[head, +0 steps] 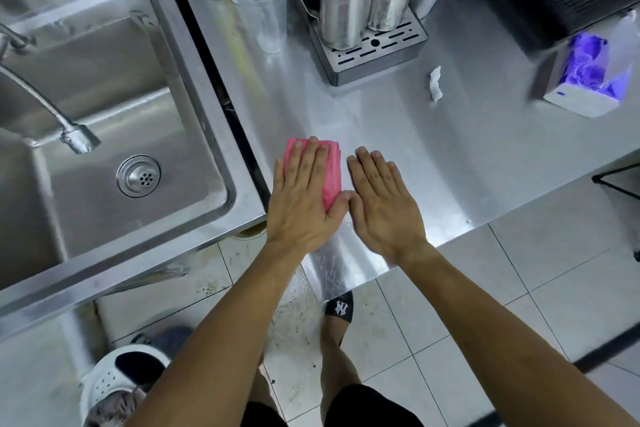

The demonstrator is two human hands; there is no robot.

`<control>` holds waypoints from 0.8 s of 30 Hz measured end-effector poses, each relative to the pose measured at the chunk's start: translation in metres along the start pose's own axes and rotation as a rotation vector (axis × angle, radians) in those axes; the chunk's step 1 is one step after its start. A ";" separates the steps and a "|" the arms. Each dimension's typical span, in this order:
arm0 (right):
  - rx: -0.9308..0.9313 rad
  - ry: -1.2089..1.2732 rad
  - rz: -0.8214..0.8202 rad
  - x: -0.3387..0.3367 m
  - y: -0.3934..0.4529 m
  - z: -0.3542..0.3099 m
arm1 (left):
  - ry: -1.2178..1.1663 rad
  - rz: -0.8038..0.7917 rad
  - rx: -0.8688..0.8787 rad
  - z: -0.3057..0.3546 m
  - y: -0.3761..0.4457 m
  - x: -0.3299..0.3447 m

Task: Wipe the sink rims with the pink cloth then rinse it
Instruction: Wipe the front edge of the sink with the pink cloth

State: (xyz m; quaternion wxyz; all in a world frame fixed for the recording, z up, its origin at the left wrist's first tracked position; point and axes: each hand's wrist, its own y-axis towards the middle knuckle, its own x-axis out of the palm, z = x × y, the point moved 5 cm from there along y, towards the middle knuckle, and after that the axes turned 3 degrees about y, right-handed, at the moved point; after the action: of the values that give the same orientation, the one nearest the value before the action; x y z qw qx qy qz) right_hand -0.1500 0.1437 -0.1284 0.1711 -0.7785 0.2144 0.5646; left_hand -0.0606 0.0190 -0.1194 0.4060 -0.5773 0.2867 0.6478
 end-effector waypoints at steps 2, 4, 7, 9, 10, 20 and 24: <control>-0.011 -0.016 0.021 0.003 0.000 0.001 | 0.002 0.009 -0.004 -0.001 0.002 0.002; -0.008 -0.017 0.046 0.005 0.000 0.002 | -0.004 0.029 0.001 -0.002 0.002 0.003; -0.002 -0.018 0.083 0.007 -0.001 0.002 | -0.031 0.064 -0.025 0.000 0.003 0.005; -0.006 -0.011 0.092 0.008 -0.001 0.003 | -0.049 0.065 -0.051 0.002 0.005 0.005; -0.006 -0.009 0.097 0.008 -0.001 0.003 | -0.054 0.068 -0.061 0.003 0.005 0.005; 0.118 0.160 -0.025 -0.001 -0.002 -0.012 | -0.234 0.282 -0.096 -0.018 -0.026 -0.056; 0.058 0.327 -0.041 0.001 -0.007 -0.059 | -0.109 0.394 -0.260 -0.075 -0.087 -0.059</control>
State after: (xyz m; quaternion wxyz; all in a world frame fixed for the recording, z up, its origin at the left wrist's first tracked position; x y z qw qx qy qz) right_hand -0.0988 0.1196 -0.1117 0.1677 -0.8589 0.2396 0.4204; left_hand 0.0532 -0.0113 -0.0655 0.2087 -0.5218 0.2855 0.7763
